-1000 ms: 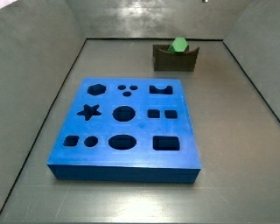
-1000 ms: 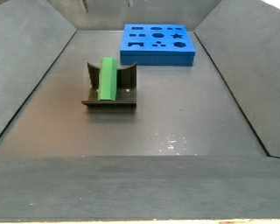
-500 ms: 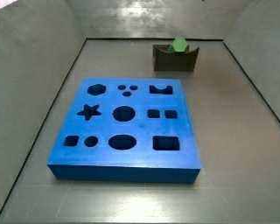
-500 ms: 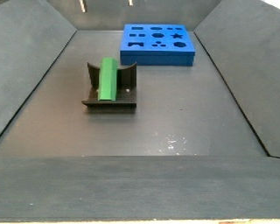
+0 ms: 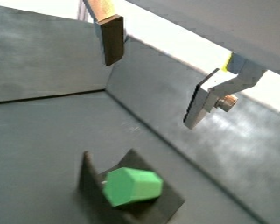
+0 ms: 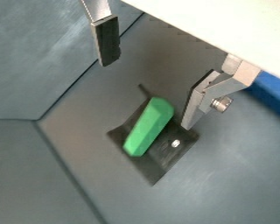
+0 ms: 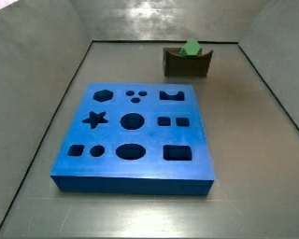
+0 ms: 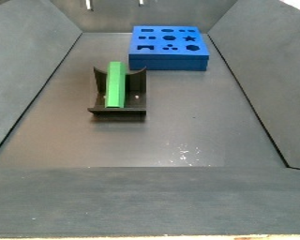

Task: Pick up the hexagon object. Move up. Place the hexagon object on the fixture. Regrasp the hexagon object. Move to above the board. Insert the hexagon object.
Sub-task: Regrasp the hexagon object.

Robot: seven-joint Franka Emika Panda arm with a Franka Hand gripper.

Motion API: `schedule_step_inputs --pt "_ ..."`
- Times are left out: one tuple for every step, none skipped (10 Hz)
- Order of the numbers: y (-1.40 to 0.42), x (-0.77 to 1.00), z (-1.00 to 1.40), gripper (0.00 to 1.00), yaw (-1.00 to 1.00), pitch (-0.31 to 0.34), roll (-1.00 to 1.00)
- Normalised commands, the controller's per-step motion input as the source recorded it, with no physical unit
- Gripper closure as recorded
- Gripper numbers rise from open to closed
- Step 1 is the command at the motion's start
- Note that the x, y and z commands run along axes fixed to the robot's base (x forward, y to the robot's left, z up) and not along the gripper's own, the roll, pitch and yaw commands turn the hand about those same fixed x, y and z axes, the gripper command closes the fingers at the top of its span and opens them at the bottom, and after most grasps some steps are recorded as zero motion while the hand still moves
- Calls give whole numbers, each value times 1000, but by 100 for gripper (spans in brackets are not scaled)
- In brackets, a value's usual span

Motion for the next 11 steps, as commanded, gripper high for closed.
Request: schedule_step_inputs --pt "-32 52 -6 0 32 26 1000" --pt "-33 67 -14 0 39 53 1000" --pt "-38 81 -18 0 50 80 1000" --pt "-40 87 -18 0 60 103 1000" --pt "-44 98 -15 0 81 135 838" --pt "-47 102 -18 0 97 141 648" --pt "-44 102 -20 0 123 137 406" --pt "-37 99 -11 0 134 129 315" --pt "72 35 -1000 0 183 142 154" --pt "73 35 -1000 0 192 128 138" --pt "65 53 -1000 0 200 76 121"
